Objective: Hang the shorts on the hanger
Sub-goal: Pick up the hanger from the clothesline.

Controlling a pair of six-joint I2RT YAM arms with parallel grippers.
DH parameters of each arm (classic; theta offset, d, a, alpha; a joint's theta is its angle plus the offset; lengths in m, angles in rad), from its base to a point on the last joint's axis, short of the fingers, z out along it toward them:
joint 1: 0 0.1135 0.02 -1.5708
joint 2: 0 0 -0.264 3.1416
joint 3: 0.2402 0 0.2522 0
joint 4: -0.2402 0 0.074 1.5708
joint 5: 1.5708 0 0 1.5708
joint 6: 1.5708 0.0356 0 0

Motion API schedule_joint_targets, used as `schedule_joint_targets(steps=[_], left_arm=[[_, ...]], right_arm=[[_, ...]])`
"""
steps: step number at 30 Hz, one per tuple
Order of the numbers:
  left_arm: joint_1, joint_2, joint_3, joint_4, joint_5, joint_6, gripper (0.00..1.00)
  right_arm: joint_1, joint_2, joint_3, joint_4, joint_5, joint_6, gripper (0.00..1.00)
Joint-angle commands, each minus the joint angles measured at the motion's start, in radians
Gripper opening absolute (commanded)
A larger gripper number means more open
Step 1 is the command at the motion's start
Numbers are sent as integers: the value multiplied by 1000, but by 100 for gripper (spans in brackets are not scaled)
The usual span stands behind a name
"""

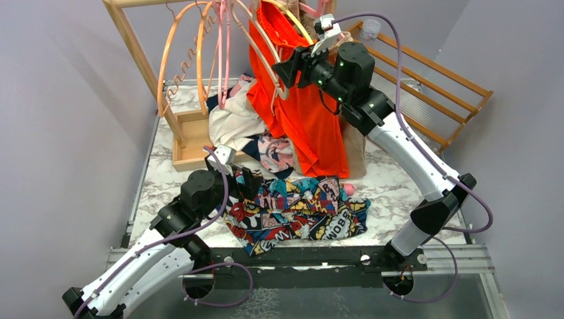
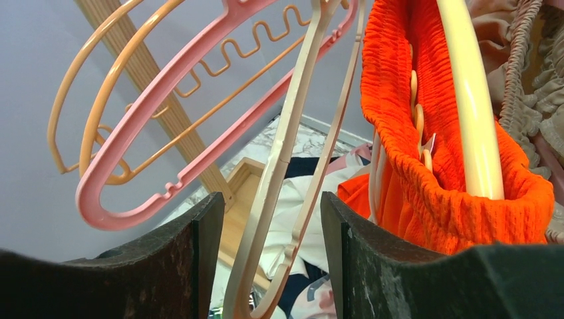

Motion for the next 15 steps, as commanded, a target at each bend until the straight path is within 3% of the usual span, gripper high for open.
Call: schedule_joint_targets(steps=[1,15], left_arm=[[4,9,1,11,20,0,97],[4,23,1,7,31,-2,96]], right_arm=[[-4,22,42,19,32,3,56],[-1,84,84,-8,23,3,42]])
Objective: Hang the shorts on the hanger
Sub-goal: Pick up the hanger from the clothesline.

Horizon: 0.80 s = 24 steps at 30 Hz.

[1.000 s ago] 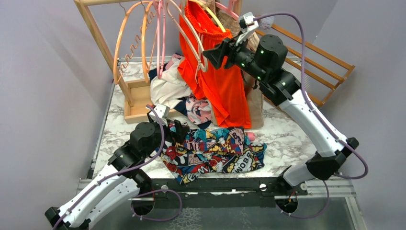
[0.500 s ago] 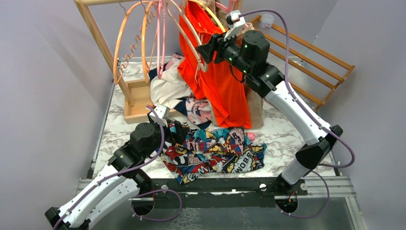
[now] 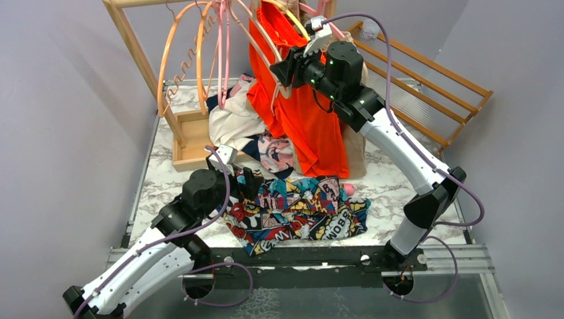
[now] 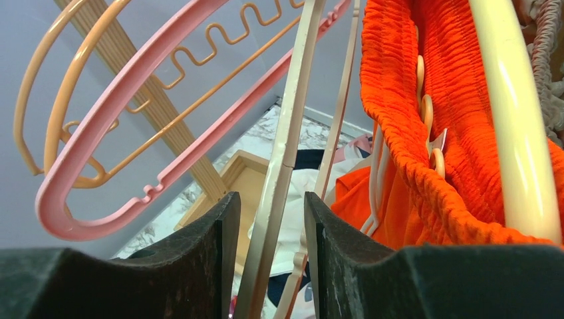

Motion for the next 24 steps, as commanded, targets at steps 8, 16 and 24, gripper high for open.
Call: schedule_joint_targets(steps=[8,16,24], left_arm=[[5,12,2,8,33,-1,96],[4,13,3,8,32,-1,96],[5,12,3,8,32,0,96]], right_arm=[[1,28,59,6,9,2,28],[2,37,73,16,6,12,11],[8,40,83,26,38,23,1]])
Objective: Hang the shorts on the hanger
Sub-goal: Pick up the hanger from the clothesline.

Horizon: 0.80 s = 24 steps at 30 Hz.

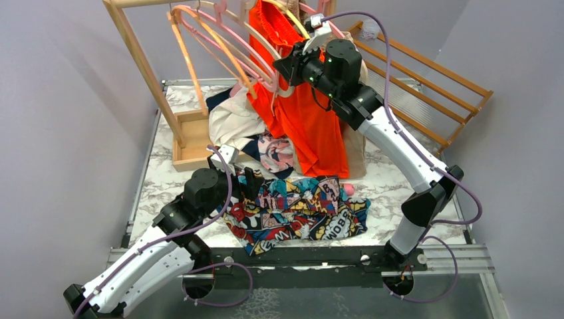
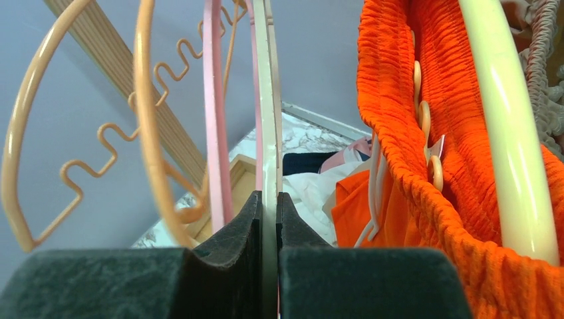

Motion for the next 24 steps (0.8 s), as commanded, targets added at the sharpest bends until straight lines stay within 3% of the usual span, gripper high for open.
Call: schedule_joint_targets(steps=[1,24], left_arm=[[6,-3,3,8,25,0,96],[6,3,4,7,22,0,95]], right_arm=[[9,10,42,40,39,11,1],[24,-28,19,70,109,-9,1]])
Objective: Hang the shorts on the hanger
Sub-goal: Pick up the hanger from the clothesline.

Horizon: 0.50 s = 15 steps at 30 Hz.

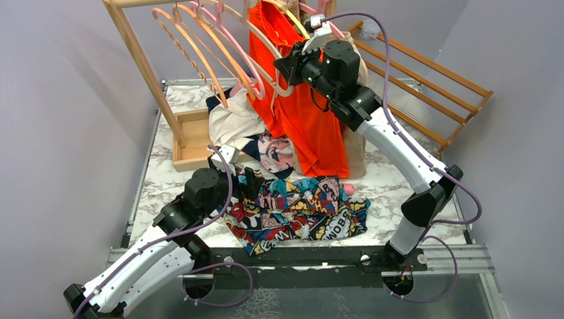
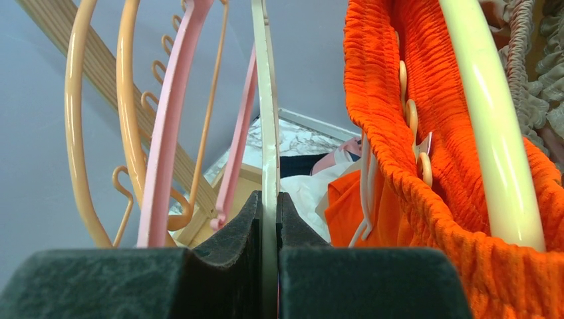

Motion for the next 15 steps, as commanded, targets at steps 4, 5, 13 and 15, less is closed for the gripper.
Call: schedule_joint_targets(steps=[4,5,13,15], left_arm=[[5,-1,4,8,19,0,95],[6,0,4,9,18,0,95],[6,1,4,6,15,0,95],[6,2,4,7,14,0,95]], right_arm=[[10,-44,4,83,34,-12,1],[10,-48,-1,86,34,-11,1],[10,-66,-22,98,20,-2,1],[9,-72,-30,101,22,-4,1]])
